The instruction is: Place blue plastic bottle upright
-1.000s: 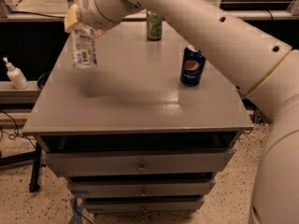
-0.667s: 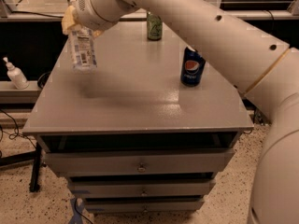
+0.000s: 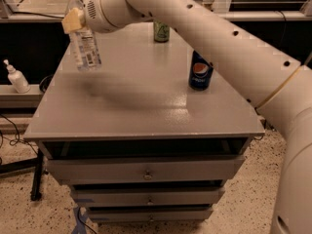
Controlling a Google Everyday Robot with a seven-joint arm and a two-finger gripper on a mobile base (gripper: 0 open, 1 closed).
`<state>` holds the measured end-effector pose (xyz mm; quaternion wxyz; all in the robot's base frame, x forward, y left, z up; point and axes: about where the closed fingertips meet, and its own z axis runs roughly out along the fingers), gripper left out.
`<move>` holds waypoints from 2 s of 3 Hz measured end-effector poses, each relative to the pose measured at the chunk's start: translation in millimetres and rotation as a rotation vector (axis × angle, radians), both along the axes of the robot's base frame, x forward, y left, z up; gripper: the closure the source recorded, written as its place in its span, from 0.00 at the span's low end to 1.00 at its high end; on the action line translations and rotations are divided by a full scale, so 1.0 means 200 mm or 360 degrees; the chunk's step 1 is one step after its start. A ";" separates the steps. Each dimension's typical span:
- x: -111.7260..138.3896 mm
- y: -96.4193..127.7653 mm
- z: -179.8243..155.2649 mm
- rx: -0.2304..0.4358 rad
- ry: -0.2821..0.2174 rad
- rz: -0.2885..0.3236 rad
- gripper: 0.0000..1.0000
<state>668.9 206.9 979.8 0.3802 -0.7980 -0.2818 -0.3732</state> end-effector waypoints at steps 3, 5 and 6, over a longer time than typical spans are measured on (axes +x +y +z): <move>0.08 -0.04 0.01 0.0228 -0.0425 0.0381 1.00; 0.08 -0.06 -0.10 0.0072 -0.0658 0.0384 1.00; 0.05 -0.02 -0.05 0.0043 -0.0740 0.0504 1.00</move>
Offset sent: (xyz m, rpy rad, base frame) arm 0.0211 -0.0203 0.0069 0.1918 -0.4492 0.3714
